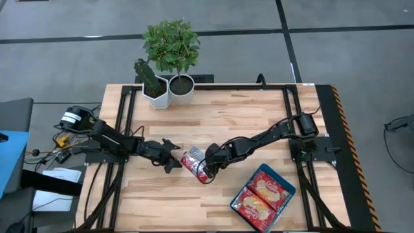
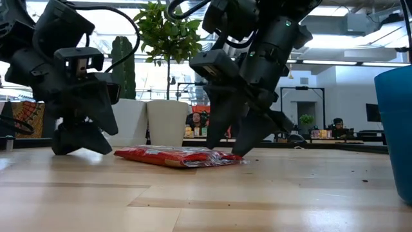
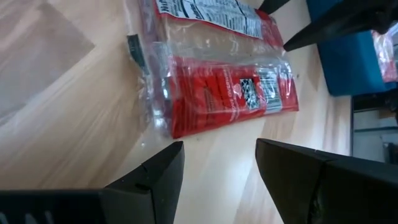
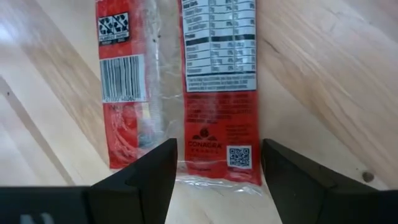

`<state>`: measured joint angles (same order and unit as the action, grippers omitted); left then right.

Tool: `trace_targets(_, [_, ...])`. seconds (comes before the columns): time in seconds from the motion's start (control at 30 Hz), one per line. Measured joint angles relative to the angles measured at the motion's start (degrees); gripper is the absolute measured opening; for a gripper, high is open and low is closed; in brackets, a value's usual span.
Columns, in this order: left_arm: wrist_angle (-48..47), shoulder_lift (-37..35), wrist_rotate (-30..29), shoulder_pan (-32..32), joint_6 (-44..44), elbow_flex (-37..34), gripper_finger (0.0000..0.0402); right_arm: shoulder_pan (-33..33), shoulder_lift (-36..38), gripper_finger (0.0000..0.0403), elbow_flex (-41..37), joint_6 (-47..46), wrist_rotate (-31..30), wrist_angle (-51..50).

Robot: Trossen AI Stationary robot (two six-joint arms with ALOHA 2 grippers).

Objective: Sort popcorn bags into baskets
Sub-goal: Put the red popcorn bag into the blue bin

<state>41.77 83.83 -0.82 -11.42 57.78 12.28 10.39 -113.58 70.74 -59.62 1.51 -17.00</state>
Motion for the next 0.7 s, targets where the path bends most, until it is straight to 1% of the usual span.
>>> trace_targets(0.13, [-0.7, 2.86, -0.07, 0.0, -2.61, 2.74, 0.0189, -0.06, -0.04, 0.0251, 0.0, 1.71, 0.92, 0.19])
trace_targets(0.2, [-0.83, 4.26, -0.83, 0.04, -3.22, 4.13, 0.0189, -0.07, -0.09, 0.0239, 0.0, 2.65, 1.73, 0.2])
trace_targets(0.27, [-0.61, 5.28, -1.39, 0.07, -3.53, 4.95, 0.0189, -0.09, -1.54, 0.0218, 0.08, 2.9, 2.24, 1.39])
trace_targets(0.4, [-0.63, 7.15, -1.38, 0.11, -3.93, 6.37, 0.0189, -0.55, -2.81, 0.0153, 0.07, 3.18, 5.19, 2.5])
trace_targets(0.63, [-1.06, 7.52, -1.2, 0.11, -3.98, 6.86, 0.0189, -0.64, -2.98, 0.0021, 0.11, 4.4, 5.59, 3.88])
trace_targets(0.7, [-1.04, 7.54, -1.22, 0.11, -3.94, 6.86, 0.0189, -1.01, -2.58, 0.0011, 0.11, 5.26, 6.08, 3.87])
